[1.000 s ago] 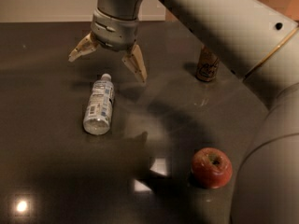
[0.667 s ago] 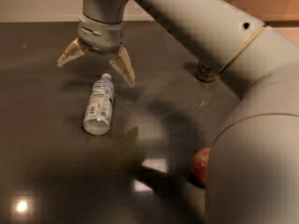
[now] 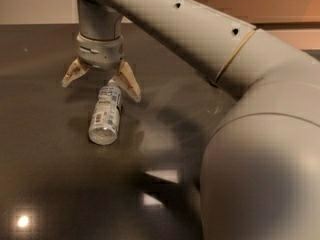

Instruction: Move blue plastic bottle near apple

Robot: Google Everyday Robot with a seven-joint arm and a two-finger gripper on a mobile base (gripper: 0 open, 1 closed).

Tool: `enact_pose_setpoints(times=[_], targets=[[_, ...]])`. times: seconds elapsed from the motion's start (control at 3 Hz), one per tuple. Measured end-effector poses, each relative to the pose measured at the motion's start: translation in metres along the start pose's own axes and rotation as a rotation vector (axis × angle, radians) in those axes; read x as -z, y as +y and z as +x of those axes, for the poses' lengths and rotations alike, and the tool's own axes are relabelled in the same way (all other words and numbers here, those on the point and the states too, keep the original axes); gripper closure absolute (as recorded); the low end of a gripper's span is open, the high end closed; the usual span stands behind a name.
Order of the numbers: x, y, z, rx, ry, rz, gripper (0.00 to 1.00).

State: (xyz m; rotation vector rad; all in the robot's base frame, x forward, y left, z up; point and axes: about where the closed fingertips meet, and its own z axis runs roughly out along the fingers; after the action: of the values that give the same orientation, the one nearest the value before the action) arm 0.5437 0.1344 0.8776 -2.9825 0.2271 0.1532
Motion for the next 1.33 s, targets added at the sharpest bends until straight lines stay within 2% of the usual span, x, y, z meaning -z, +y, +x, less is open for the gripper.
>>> enact_pose_setpoints(times=[0.33,0.67,1.0,1.33], targets=[[-0.016,0.012,-0.001,-0.023,0.002,-0.058,0.00],[-0.025,0.019,-0.002,-0.030,0.000,-0.095,0.17],[-0.030,0.020,-0.008,-0.013,-0.008,-0.118,0.41],[-0.025,0.021,-0.014,-0.001,-0.007,-0.116,0.64]])
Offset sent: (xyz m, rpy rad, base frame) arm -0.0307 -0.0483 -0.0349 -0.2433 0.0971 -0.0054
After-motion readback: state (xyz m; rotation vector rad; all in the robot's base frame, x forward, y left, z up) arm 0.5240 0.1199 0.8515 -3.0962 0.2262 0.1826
